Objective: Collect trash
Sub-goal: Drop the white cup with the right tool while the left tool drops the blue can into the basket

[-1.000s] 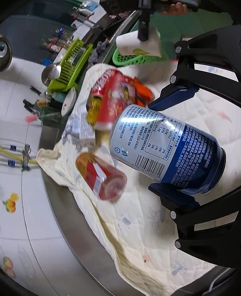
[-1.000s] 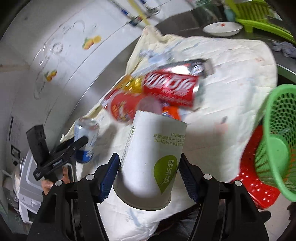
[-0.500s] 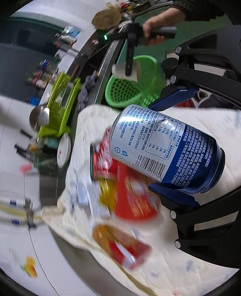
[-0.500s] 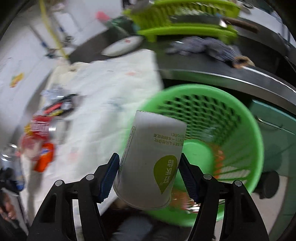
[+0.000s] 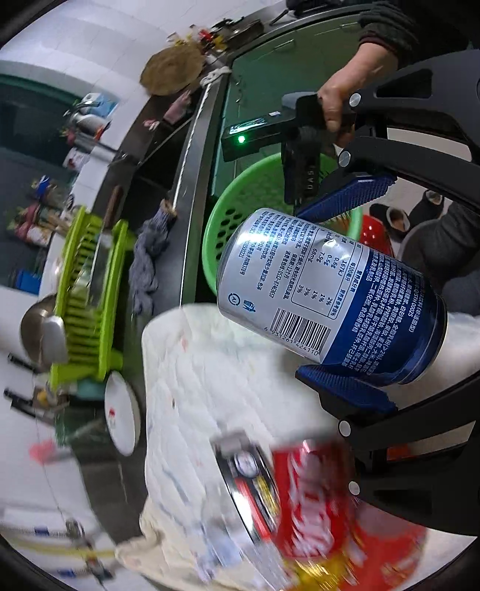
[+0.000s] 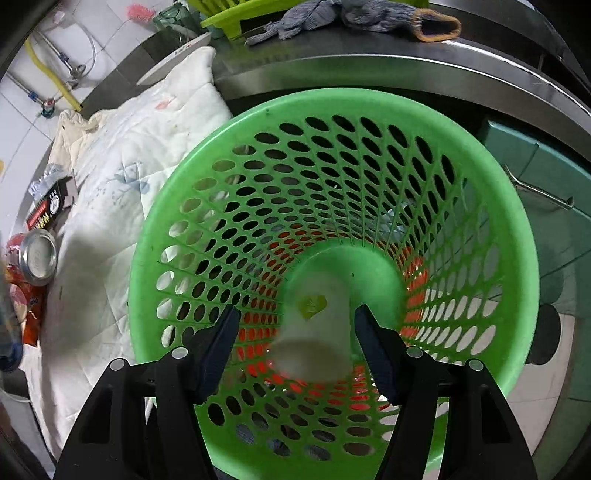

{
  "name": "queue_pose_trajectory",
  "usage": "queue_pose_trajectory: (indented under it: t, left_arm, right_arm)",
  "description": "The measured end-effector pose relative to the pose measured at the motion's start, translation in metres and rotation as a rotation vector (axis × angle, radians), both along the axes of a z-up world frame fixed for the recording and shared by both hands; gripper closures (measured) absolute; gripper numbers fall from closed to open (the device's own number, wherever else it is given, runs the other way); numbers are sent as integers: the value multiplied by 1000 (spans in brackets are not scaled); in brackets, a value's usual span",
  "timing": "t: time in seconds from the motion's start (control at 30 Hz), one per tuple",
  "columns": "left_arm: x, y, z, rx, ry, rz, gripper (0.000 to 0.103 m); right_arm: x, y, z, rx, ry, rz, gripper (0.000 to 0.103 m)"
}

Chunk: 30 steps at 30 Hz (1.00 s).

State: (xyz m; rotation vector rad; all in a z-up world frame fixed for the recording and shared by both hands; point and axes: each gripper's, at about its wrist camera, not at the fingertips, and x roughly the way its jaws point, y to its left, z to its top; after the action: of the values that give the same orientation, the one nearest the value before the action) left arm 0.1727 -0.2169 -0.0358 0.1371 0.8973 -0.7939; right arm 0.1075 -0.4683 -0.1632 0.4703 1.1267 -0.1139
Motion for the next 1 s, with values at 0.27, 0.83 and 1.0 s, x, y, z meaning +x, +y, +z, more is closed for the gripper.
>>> queue_pose_trajectory:
  t: [0.27, 0.83, 1.0]
  left_arm:
    - [6, -73, -21, 11, 52, -74, 25]
    - [7, -152, -86, 132, 137, -123, 24]
    - [4, -146, -87, 122, 144, -130, 24]
  right_arm:
    - [-44, -18, 48, -61, -104, -20, 36]
    - [-108, -13, 80, -162, -224, -53, 29]
    - [-108, -11, 81, -160, -232, -57, 29]
